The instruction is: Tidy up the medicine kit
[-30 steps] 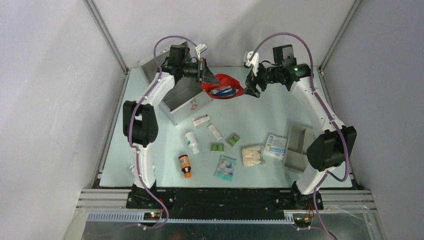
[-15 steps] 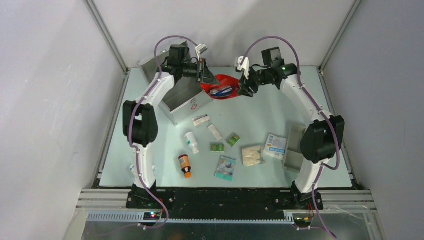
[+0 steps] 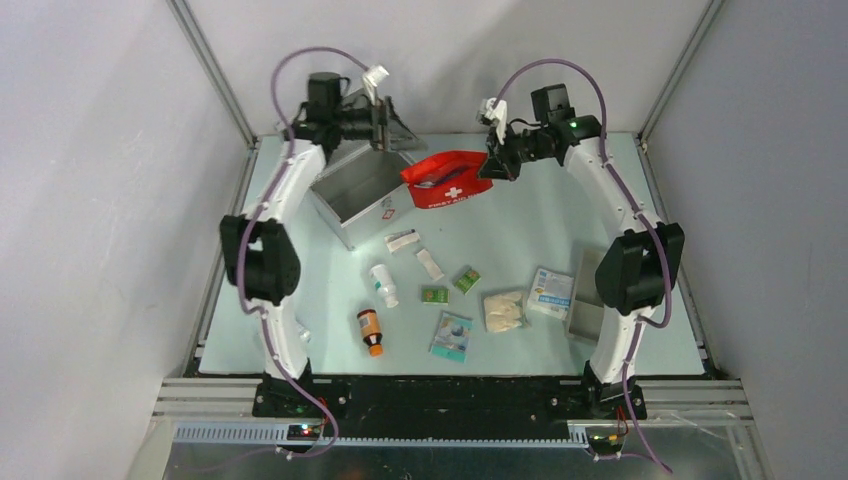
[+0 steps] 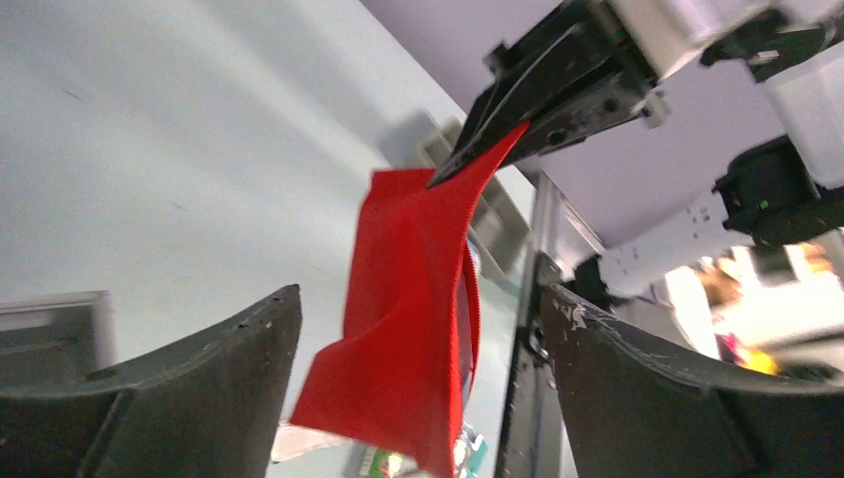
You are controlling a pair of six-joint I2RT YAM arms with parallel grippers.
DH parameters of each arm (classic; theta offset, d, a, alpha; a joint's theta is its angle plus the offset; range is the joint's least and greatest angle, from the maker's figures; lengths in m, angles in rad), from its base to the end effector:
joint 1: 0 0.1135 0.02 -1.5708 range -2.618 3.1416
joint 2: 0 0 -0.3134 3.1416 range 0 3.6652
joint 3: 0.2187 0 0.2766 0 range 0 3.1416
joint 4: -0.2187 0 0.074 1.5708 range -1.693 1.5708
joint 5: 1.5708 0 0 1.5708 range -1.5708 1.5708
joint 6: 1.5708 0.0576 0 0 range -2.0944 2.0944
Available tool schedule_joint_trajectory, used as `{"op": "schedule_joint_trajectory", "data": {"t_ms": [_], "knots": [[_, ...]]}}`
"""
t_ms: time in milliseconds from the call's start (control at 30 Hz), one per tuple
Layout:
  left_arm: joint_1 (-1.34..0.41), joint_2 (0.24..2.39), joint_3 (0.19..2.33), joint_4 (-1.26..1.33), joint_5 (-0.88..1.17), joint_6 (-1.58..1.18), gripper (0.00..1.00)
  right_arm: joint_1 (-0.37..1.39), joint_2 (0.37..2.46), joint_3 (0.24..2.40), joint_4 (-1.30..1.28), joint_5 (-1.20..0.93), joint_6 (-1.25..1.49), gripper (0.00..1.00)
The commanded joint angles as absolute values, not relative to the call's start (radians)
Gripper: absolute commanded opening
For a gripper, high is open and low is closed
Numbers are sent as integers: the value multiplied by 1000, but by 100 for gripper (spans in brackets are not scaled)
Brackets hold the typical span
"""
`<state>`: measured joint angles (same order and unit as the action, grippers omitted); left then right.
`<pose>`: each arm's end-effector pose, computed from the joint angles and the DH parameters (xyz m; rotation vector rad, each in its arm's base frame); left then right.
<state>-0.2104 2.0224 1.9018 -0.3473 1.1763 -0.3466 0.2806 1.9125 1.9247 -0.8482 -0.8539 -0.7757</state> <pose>0.4953 -0.1602 0.3792 0.6453 1.9397 -1.5325 0.4389 0.1717 0.3891 -1.4004 1.6576 0.7412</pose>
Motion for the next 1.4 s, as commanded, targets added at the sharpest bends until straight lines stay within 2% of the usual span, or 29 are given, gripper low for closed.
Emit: {"op": "schedule_joint_trajectory", "data": {"t_ms": [0,267,467,633,700,767,1133,1300,1367], "knots": [[-129,1767,1868,-310,1089,-210,95,255,1830,1994,-892,-990,-658,0],[-138,1551,1553,-311,1069,48,99,237,1798,1933,-715,-1085,-337,0],[-159,1605,1569,-311,1089,90,100,212,1840,1941,-518,-1190,-58,0],[-187,1668,1636,-312,1102,99,97,203,1865,1956,-489,-1213,-19,0],[-201,1692,1667,-312,1106,92,92,203,1872,1954,-483,-1212,-13,0],[-210,1722,1705,-312,1117,75,83,203,1880,1951,-474,-1207,-6,0],[-228,1801,1799,-296,1188,-34,61,204,1912,1926,-405,-1177,104,0],[-223,1819,1811,-262,1206,-103,33,200,1922,1910,-375,-1167,150,0],[-222,1821,1812,-239,1202,-141,31,198,1924,1897,-367,-1157,164,0]]}}
